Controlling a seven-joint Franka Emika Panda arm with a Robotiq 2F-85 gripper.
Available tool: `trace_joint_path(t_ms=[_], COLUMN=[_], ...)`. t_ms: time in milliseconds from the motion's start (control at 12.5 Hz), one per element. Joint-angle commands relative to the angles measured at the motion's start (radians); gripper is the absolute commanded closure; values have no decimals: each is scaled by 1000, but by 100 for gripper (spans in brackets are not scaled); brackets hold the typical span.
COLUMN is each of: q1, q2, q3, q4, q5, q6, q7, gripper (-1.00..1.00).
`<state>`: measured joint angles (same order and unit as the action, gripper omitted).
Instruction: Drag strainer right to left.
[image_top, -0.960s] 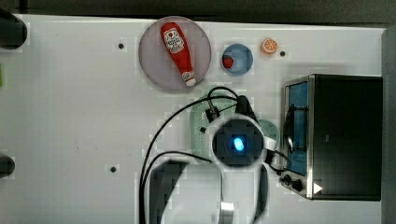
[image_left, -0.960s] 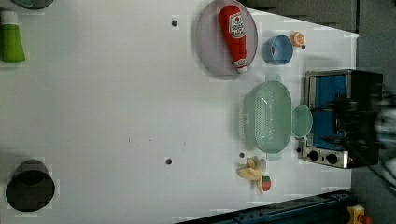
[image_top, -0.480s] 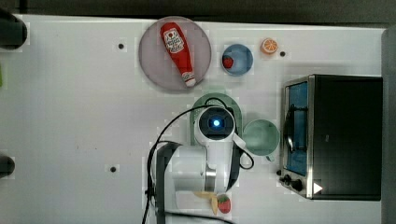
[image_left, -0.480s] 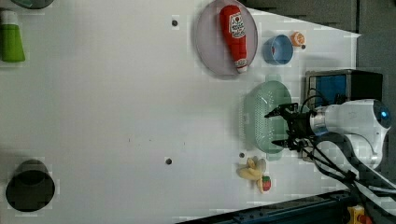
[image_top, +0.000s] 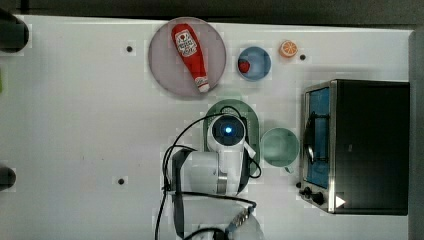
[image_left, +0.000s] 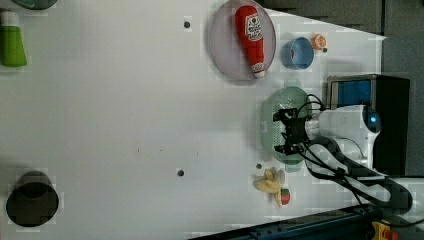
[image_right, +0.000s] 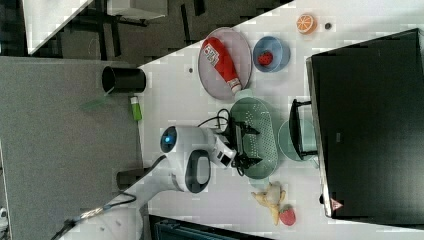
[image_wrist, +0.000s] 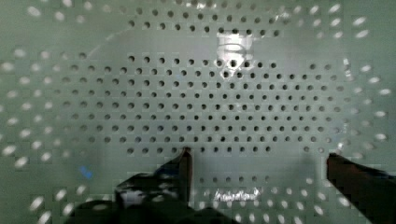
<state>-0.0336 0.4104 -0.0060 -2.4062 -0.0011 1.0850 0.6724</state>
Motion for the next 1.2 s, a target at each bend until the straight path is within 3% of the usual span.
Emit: trace_joint_path(t_ms=[80, 720, 1200], q1=[36, 140, 249], q2=[-57, -55, -53], q3=[26, 62, 102], q4=[-11, -9, 4], q5=[-18, -2, 0], q6=[30, 29, 29], q7=[139, 175, 416], gripper=[-100, -100, -100])
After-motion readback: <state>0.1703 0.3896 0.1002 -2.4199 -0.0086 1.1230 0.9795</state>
